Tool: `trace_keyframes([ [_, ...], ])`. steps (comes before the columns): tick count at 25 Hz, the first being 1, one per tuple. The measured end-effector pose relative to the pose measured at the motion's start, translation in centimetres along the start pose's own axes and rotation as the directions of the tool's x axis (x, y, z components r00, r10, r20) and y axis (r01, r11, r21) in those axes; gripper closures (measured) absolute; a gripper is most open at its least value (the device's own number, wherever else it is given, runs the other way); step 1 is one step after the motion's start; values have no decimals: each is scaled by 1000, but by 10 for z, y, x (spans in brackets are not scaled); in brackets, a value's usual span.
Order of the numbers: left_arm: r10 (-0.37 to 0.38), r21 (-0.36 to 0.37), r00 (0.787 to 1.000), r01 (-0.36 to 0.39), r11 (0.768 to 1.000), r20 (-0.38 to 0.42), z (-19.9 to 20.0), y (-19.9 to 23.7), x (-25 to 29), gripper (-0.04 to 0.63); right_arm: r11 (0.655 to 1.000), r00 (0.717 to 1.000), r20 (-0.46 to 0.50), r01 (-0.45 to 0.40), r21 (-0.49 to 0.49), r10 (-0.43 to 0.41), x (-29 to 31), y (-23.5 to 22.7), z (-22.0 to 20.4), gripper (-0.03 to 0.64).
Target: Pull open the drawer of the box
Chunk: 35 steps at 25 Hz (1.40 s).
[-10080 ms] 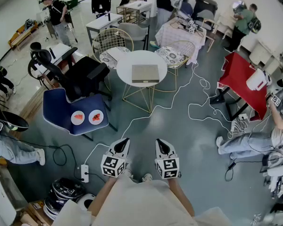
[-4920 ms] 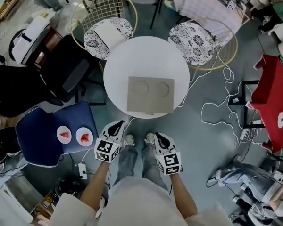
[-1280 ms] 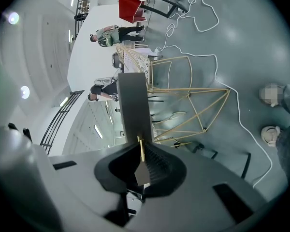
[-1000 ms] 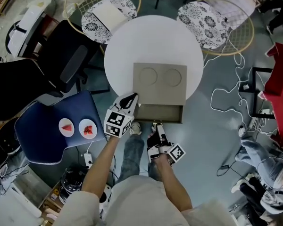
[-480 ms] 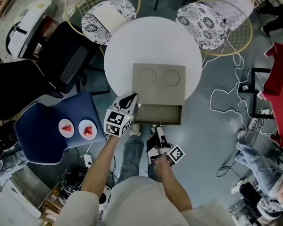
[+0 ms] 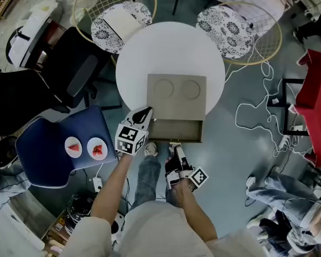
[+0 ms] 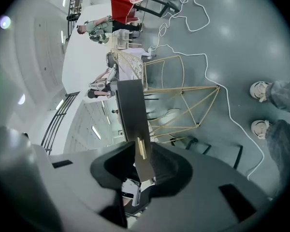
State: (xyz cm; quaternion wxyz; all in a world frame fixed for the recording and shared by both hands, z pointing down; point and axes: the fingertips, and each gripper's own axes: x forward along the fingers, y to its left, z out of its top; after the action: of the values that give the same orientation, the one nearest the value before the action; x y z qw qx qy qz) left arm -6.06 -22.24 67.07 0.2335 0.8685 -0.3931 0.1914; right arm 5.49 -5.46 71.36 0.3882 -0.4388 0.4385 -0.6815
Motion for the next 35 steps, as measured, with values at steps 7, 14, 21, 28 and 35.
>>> trace_keyframes([
  [7,-6,16,1000,6,1000,16,15,-6,-3,584,1000,999,35,7,-9,-7,-12,5,13,601],
  [14,-23,45,999,22,999,30,32,-36,-18,583,992,998,38,-38,-123,43,-25,50,30,601],
  [21,-16,76,998,11,997,68,71,-72,-44,583,787,999,-43,-25,-616,-2,-16,138,63,601],
  [28,-15,104,993,3,995,119,114,-120,-69,583,130,993,-92,-81,-988,-80,-8,230,61,600],
  [35,-14,199,984,-22,980,178,132,-159,-88,584,-268,987,-157,-161,-950,-37,-12,280,25,600],
])
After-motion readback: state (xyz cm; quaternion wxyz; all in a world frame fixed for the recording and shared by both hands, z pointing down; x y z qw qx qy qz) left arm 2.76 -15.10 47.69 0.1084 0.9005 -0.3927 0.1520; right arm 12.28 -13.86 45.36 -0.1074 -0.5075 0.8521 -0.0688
